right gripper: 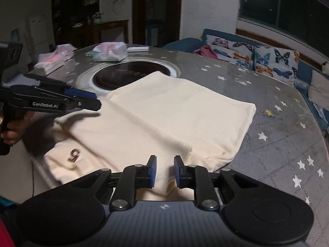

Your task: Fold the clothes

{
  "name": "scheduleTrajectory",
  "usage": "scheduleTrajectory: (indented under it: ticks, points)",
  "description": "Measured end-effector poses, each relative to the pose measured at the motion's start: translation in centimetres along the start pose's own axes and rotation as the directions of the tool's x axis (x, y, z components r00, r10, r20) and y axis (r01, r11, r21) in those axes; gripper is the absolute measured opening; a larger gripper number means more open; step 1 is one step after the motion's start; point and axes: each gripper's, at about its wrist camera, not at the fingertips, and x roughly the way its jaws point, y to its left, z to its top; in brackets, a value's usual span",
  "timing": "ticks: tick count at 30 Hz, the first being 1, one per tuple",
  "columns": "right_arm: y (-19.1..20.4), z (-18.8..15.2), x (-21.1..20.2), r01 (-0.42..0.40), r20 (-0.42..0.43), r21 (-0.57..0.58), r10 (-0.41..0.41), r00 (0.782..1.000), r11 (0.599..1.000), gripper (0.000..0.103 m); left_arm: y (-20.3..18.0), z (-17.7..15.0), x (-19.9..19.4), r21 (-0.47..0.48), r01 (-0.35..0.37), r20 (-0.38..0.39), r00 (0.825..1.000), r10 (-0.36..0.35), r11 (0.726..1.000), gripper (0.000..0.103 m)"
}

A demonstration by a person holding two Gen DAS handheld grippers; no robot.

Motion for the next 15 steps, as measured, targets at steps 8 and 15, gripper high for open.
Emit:
scheduleTrajectory:
  ticks: [8,15]
  points:
    - [1.0,-0.7,-0.8,0.007,0.0,-0.033,-0.007,1.0,0.999,0.018,-1.4,-1.6,-0.1,0.046,0.018,-0.045,0.999,-0.016,0.999,0.03]
    - [1.0,-1.0,-1.3,0.011,0.001,-0.034,-0.011,1.0,0.999,0.02,-1.5,-1.7,-1.1,0.062,0.018,-0.044,0.999,-0.015,0.998,0.04]
